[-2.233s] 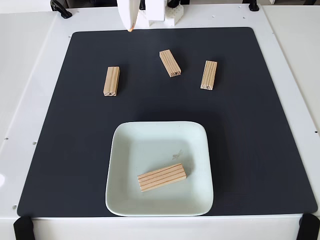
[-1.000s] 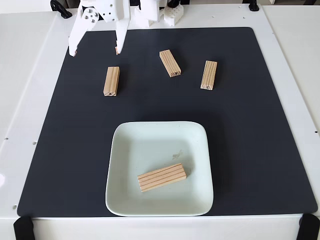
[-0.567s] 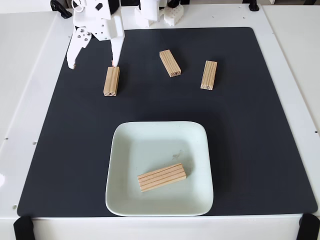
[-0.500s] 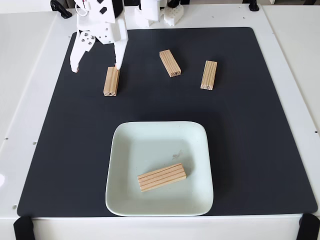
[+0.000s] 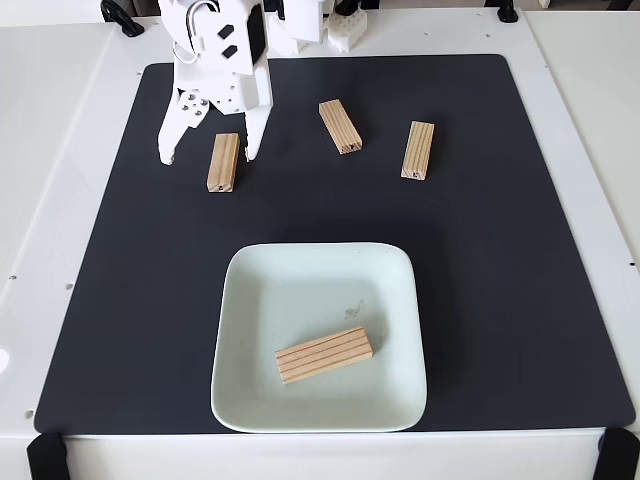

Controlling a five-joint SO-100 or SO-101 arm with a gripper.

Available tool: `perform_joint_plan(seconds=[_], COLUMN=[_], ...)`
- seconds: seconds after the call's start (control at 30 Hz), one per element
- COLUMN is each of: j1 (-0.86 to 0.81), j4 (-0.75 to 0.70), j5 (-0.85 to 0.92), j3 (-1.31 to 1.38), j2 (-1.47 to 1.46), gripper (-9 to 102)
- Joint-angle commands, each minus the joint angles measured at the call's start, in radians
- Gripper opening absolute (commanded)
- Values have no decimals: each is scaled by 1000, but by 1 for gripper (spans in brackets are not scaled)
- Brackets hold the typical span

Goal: Pick up the wooden block and place them on the plate.

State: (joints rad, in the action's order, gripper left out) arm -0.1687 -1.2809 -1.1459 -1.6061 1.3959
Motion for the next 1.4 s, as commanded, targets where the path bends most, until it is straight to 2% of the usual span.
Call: perform_joint_plan(seconds=[0.0,0.23,0.43,0.9,1.37], j1=[12,11,3,-6,-57], j4=[5,6,87,167,183], j5=[-11,-12,-12,-12,-9], j3=[28,-38,-109,-166,-164], j2=[6,6,6,5,-43], gripper=[42,42,42,42,42])
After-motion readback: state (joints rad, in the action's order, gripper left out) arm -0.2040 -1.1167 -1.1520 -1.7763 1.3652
